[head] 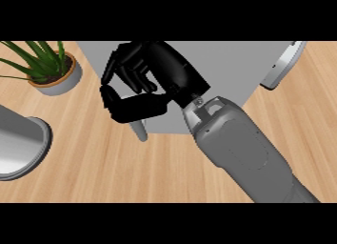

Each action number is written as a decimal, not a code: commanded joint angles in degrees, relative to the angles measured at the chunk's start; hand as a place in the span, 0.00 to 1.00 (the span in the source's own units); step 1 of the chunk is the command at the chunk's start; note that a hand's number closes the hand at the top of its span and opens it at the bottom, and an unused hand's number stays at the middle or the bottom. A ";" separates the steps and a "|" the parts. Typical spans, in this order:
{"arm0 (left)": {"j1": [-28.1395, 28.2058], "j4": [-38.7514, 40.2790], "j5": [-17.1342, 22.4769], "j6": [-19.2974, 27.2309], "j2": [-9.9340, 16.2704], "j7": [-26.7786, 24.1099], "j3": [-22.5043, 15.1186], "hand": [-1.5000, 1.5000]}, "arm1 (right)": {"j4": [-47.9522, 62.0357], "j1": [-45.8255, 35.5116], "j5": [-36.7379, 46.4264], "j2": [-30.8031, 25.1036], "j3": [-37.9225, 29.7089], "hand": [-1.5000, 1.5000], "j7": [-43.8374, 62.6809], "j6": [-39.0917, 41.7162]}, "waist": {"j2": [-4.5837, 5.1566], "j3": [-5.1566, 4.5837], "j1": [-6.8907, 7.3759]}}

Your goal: Pick up the wine, place it into the cabinet and close the cabinet

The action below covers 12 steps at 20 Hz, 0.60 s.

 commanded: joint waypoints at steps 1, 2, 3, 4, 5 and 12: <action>-2.72 0.79 -0.40 1.94 -0.74 2.43 -1.48 0.00 | 5.75 0.27 1.73 -5.13 -5.51 1.00 -3.81 0.24 | 1.35 0.43 -0.73; -1.80 -2.43 -2.33 3.06 -0.96 2.60 -3.49 0.00 | 9.15 -1.83 1.58 -5.57 -6.98 1.00 -5.17 0.71 | 1.58 0.45 0.10; -4.21 -0.08 -1.63 3.27 -1.10 2.80 -2.87 0.00 | 11.21 -3.52 2.43 -4.39 -6.16 1.00 -4.92 0.51 | 1.70 0.39 -0.04; -4.89 1.15 -4.17 2.68 -2.08 1.21 -4.87 0.00 | 10.84 -1.64 1.47 -6.20 -7.05 1.00 -7.11 1.84 | 1.86 0.38 -0.42; -7.45 2.43 -4.34 4.75 -3.00 1.71 -5.98 0.00 | 11.05 -3.70 2.35 -5.12 -6.85 1.00 -5.95 0.56 | 1.99 0.36 -1.03; -9.86 3.14 -6.66 7.42 -5.42 2.00 -9.14 0.00 | 12.39 -1.99 0.65 -8.92 -9.15 1.00 -9.38 3.25 | 2.21 0.40 -0.80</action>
